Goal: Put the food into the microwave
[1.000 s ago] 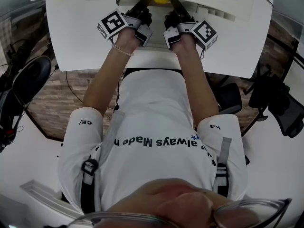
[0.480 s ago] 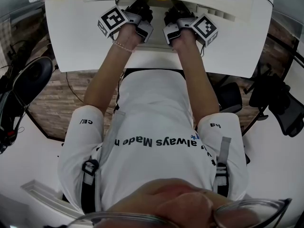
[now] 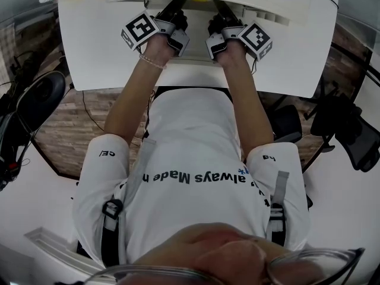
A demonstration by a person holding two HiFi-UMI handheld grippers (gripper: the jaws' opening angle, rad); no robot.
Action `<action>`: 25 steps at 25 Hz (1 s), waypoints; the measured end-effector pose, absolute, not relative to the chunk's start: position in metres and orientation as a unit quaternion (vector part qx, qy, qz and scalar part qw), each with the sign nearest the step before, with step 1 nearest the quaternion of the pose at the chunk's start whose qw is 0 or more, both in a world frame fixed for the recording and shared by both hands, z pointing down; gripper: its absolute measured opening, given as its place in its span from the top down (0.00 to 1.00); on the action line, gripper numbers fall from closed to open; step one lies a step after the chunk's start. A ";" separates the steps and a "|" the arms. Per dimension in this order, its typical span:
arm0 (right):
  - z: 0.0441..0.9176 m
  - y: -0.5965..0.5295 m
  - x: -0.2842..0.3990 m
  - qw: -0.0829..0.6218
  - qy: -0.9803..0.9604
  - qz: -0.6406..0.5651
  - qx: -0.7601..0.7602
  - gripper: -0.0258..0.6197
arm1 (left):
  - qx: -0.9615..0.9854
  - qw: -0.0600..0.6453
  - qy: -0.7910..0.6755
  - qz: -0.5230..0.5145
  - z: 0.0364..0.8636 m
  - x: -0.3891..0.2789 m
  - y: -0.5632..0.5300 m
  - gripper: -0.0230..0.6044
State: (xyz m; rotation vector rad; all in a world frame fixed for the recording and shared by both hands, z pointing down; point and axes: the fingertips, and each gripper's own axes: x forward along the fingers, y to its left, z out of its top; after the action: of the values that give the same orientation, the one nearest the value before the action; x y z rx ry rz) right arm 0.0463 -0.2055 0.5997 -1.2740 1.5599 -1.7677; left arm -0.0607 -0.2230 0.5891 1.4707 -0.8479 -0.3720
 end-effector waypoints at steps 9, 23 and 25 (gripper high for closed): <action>0.570 -0.184 0.064 0.166 0.641 -0.585 -0.468 0.90 | 0.683 0.605 -0.386 -0.135 0.568 -0.070 -0.192 0.92; 0.459 -0.161 0.064 0.064 0.801 -0.384 -0.454 0.92 | 0.808 0.447 -0.370 -0.100 0.456 -0.060 -0.171 0.95; 0.441 -0.155 0.063 0.048 0.819 -0.347 -0.454 0.92 | 0.821 0.427 -0.366 -0.095 0.442 -0.059 -0.165 0.95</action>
State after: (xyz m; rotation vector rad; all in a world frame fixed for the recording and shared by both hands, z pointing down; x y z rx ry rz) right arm 0.0633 -0.1553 0.4410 -1.3838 2.4977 -1.0593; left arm -0.0589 -0.1652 0.4423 2.0522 -0.9147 -0.2375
